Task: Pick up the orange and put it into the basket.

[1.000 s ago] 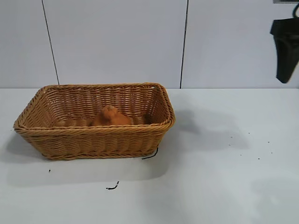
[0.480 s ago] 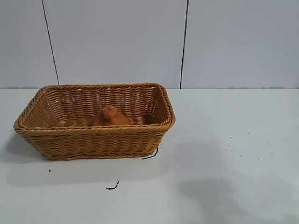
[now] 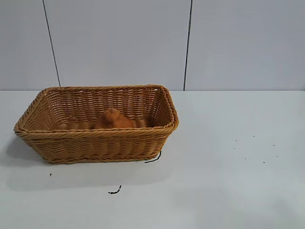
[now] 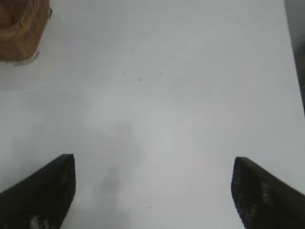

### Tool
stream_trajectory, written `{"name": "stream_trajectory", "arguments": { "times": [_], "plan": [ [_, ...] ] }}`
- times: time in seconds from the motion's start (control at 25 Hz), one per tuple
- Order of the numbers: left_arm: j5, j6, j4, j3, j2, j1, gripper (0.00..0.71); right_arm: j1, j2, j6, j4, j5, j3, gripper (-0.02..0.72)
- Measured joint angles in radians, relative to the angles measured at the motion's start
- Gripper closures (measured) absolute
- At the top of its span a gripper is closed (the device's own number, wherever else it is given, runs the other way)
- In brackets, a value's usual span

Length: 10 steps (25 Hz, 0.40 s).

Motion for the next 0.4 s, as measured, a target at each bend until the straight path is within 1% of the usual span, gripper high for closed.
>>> {"name": "stream_trajectory", "arguments": {
  "times": [0.12,0.4],
  "plan": [
    [0.0,0.0,0.0,0.0,0.0,0.0,0.071,0.0,-0.067,0.0,0.0,0.003,0.002,0.069],
    [0.0,0.0,0.0,0.0,0.0,0.0,0.071,0.0,-0.068,-0.005,0.003,0.003,0.004,0.069]
  ]
}}
